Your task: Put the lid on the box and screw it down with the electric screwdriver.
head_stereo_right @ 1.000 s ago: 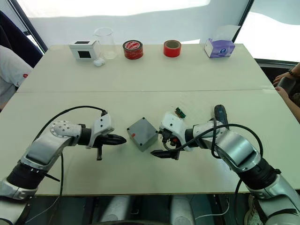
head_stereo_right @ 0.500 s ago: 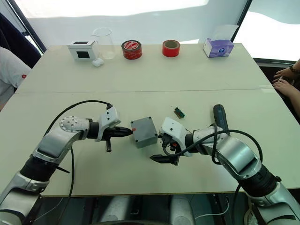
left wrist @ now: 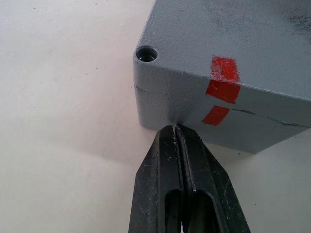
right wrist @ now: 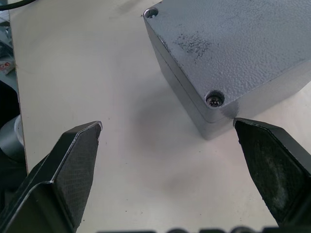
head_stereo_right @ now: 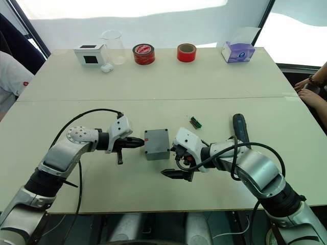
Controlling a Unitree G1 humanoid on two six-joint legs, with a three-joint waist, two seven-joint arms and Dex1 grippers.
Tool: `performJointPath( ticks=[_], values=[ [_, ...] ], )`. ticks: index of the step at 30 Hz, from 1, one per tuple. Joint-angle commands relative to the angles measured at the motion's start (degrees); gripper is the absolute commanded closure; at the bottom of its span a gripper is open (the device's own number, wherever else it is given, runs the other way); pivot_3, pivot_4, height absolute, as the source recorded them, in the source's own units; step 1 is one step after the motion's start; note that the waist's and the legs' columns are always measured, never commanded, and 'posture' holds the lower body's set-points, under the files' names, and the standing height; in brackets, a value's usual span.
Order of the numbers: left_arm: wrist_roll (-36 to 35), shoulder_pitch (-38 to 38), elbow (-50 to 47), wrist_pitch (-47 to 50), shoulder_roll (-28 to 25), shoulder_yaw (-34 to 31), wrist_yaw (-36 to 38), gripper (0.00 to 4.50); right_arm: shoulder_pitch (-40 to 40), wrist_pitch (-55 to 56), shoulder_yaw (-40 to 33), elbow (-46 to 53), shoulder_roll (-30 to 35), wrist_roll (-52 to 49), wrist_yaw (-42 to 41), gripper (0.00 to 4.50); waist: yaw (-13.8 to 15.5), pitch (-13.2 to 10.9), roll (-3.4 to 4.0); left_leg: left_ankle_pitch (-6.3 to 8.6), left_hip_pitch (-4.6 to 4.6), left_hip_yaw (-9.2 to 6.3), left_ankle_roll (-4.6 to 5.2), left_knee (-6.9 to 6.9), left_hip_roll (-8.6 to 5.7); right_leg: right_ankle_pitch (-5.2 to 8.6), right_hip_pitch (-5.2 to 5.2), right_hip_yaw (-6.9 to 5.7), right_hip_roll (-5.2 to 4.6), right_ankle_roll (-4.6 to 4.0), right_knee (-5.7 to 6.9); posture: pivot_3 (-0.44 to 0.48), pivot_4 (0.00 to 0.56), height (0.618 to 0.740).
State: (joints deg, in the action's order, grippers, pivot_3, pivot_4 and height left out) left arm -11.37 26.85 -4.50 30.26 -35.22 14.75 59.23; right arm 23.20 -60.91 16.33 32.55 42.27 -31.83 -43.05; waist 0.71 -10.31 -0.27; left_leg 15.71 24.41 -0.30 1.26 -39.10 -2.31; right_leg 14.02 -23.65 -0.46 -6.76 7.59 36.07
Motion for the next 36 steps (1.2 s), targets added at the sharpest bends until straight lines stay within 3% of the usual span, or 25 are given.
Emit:
performJointPath(
  ticks=[1,22,26,30,34,36],
  values=[
    [-0.18,0.80,-1.34,-0.97,0.15,-0.45,-0.01,4.50,0.07,0.28,-1.51,2.89,-0.34,-0.92,0.27,0.02,-0.01,0.00,0.00,0.00,0.00,0.00,0.00,0.00,0.00,0.00,0.00,0.00,0.00,0.00,0.00,0.000,0.150,0.740],
    [-3.05,1.41,-2.22,1.39,0.69,-3.69,-1.18,4.50,-1.21,-1.20,-7.62,3.80,-0.02,-4.72,1.80,0.02,-0.01,0.00,0.00,0.00,0.00,0.00,0.00,0.00,0.00,0.00,0.00,0.00,0.00,0.00,0.00,0.000,0.150,0.740],
    [-5.24,2.20,-3.30,3.34,-1.32,-6.68,-0.39,4.50,-1.57,0.32,-11.59,4.01,2.61,-3.90,2.11,0.02,0.01,0.00,0.00,0.00,0.00,0.00,0.00,0.00,0.00,0.00,0.00,0.00,0.00,0.00,0.00,0.000,0.150,0.740],
    [-12.07,2.19,-6.94,8.71,-4.73,-11.26,3.18,4.50,-2.29,-1.98,-20.40,5.12,3.37,-7.62,3.52,0.02,-0.05,-0.01,-0.01,0.00,-0.01,0.00,0.00,0.00,0.02,0.00,0.00,0.00,0.00,0.00,0.01,0.000,0.150,0.740],
    [-14.22,1.95,-8.81,10.48,-6.67,-11.80,3.88,4.50,-3.52,-2.77,-23.19,5.69,3.84,-8.90,4.67,0.02,0.04,0.00,0.00,0.00,-0.02,-0.01,0.00,0.01,0.02,0.00,0.03,0.01,0.00,0.00,-0.02,0.000,0.150,0.740],
    [-16.35,2.80,-12.14,11.77,-8.65,-11.15,6.64,4.50,-8.35,-1.04,-25.69,3.85,4.15,-6.16,6.67,0.02,0.16,0.00,-0.04,0.00,-0.02,-0.01,0.00,0.01,0.02,0.00,0.05,0.00,0.00,0.00,-0.02,0.000,0.150,0.740]
  ],
)
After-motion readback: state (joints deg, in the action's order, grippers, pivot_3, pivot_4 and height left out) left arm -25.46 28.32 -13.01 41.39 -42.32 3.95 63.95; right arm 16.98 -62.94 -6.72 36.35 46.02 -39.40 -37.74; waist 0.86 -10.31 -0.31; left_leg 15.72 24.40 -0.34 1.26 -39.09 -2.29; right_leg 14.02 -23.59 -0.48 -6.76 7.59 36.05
